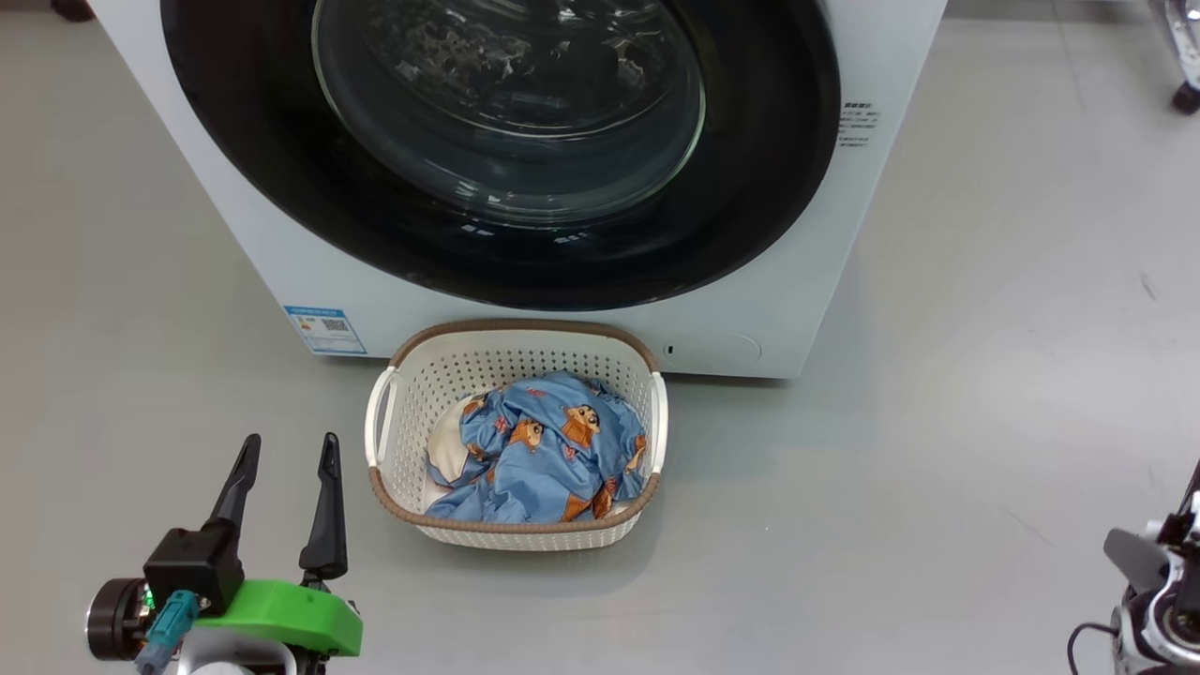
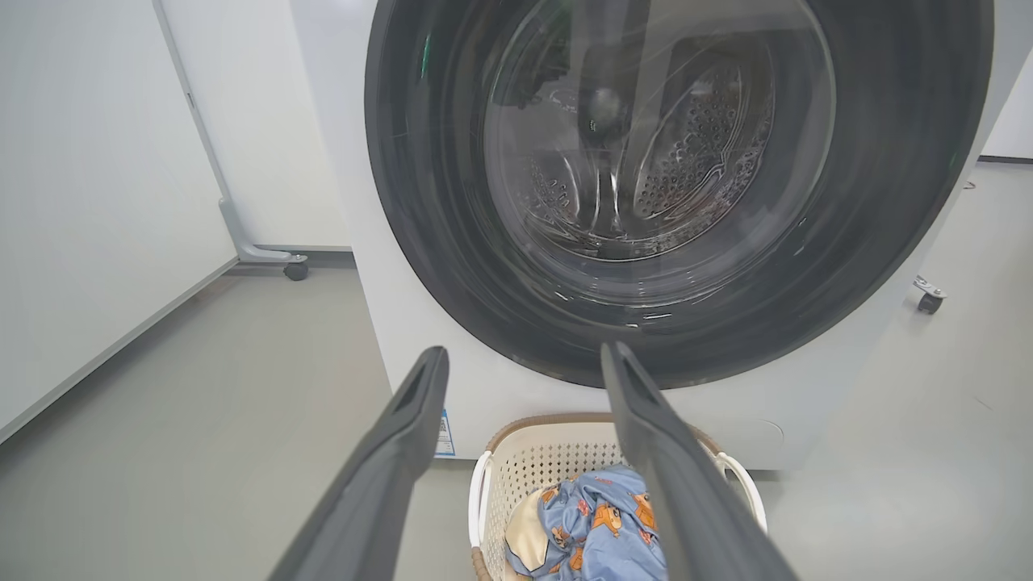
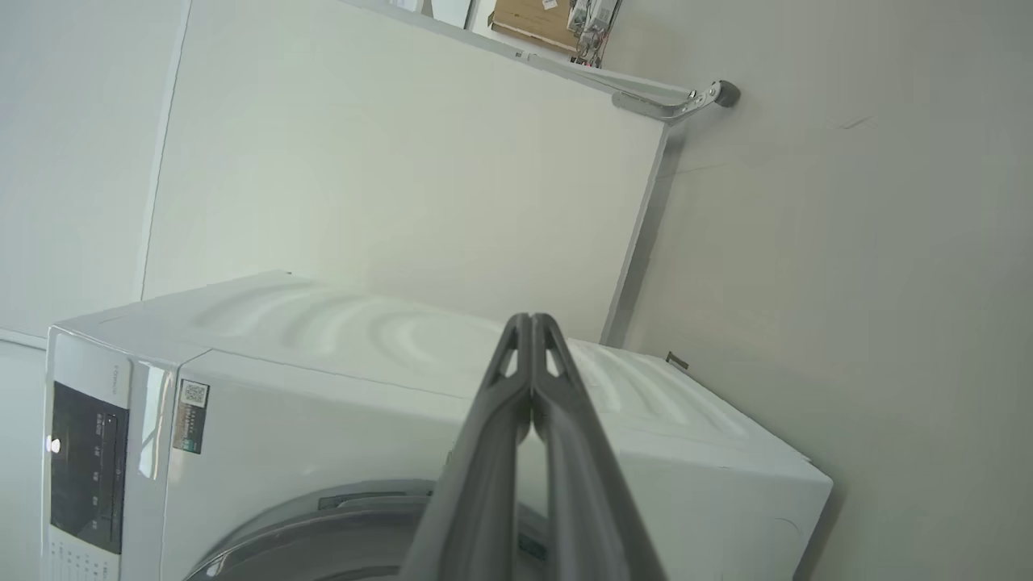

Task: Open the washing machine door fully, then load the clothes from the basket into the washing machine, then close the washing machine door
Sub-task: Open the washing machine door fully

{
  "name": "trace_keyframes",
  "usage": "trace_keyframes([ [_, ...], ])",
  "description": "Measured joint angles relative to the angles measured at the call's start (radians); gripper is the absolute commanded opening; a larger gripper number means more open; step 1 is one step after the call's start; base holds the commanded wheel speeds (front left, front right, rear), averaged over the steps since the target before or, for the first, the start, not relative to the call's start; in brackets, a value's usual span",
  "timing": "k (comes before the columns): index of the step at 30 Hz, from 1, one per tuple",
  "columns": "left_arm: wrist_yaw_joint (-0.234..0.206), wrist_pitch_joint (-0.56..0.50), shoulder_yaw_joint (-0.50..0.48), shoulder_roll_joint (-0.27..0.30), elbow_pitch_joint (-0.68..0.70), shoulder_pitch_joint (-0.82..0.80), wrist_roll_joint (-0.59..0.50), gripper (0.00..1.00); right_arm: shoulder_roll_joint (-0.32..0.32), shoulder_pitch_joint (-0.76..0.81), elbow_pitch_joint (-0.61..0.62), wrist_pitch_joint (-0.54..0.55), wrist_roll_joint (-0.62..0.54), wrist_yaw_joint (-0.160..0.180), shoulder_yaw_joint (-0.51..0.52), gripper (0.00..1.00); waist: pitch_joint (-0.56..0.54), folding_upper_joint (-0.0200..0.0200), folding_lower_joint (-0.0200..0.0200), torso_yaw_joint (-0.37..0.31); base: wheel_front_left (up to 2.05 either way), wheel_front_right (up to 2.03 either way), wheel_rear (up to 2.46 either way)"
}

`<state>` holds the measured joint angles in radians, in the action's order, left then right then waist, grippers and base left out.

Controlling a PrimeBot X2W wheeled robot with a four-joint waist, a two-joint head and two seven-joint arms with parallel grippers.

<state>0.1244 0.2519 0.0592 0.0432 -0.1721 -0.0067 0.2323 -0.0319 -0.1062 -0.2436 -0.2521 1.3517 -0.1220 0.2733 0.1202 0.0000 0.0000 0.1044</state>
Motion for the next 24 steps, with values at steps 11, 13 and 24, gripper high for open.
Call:
trace_keyframes([
  [11,0.000,0.000,0.007,-0.001,0.005,-0.036,0.004,1.00,-0.075,-0.078,-0.032,0.100,0.235,0.000,0.158,0.00,0.048,0.0000,0.0000,0.059,0.00,0.00,0.00],
  [13,0.000,0.000,0.011,-0.001,0.005,-0.037,0.005,1.00,-0.095,-0.093,-0.037,0.137,0.262,0.000,0.164,0.00,0.056,0.0000,0.0000,0.072,0.00,0.00,0.00],
  [24,0.000,0.000,0.040,-0.002,0.012,-0.066,0.012,1.00,-0.212,-0.216,-0.042,0.337,0.339,0.000,0.138,0.00,0.108,0.0000,0.0000,0.153,0.00,0.00,0.00],
])
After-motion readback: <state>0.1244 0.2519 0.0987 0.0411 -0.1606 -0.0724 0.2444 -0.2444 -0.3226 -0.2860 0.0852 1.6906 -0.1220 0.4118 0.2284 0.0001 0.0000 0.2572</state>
